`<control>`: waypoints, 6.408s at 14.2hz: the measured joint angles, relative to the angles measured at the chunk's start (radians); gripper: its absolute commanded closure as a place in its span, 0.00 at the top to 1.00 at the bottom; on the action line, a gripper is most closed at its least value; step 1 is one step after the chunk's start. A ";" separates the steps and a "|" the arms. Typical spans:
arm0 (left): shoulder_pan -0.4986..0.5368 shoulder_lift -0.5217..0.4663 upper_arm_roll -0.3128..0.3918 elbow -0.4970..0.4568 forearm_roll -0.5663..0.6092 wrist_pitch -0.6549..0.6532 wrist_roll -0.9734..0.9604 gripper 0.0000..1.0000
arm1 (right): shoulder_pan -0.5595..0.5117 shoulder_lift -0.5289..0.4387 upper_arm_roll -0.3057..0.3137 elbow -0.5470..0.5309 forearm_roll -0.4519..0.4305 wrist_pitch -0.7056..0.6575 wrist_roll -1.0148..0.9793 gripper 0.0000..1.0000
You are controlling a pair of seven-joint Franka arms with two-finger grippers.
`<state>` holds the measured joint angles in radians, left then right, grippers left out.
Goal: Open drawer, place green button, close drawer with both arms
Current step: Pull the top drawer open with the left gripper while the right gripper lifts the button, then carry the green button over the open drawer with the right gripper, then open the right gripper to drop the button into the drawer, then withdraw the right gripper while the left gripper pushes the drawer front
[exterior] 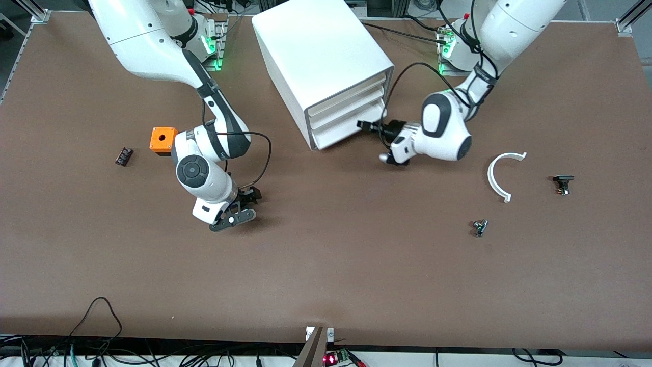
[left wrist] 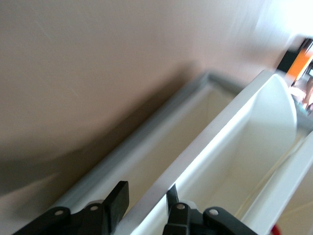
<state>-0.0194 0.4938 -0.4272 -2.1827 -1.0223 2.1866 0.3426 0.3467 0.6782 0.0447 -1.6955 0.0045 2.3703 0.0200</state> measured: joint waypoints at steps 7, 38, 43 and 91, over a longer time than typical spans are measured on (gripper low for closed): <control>0.069 -0.004 0.067 0.095 0.000 0.085 0.021 1.00 | 0.000 0.046 0.001 0.029 0.001 0.002 0.000 0.53; 0.193 -0.522 0.239 0.470 1.049 -0.540 -0.320 1.00 | 0.202 -0.062 0.166 0.273 -0.001 -0.142 -0.686 0.28; 0.194 -0.519 0.240 0.470 1.049 -0.539 -0.320 1.00 | 0.299 -0.058 0.171 0.288 -0.001 -0.148 -0.875 0.29; -0.312 0.008 0.196 0.198 0.980 0.272 -1.354 1.00 | -0.124 -0.330 -0.126 0.326 -0.027 -0.679 0.410 1.00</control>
<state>-0.3314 0.5016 -0.2311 -1.9848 -0.0423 2.4590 -1.0116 0.2228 0.3483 -0.0813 -1.3692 -0.0229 1.6914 0.4301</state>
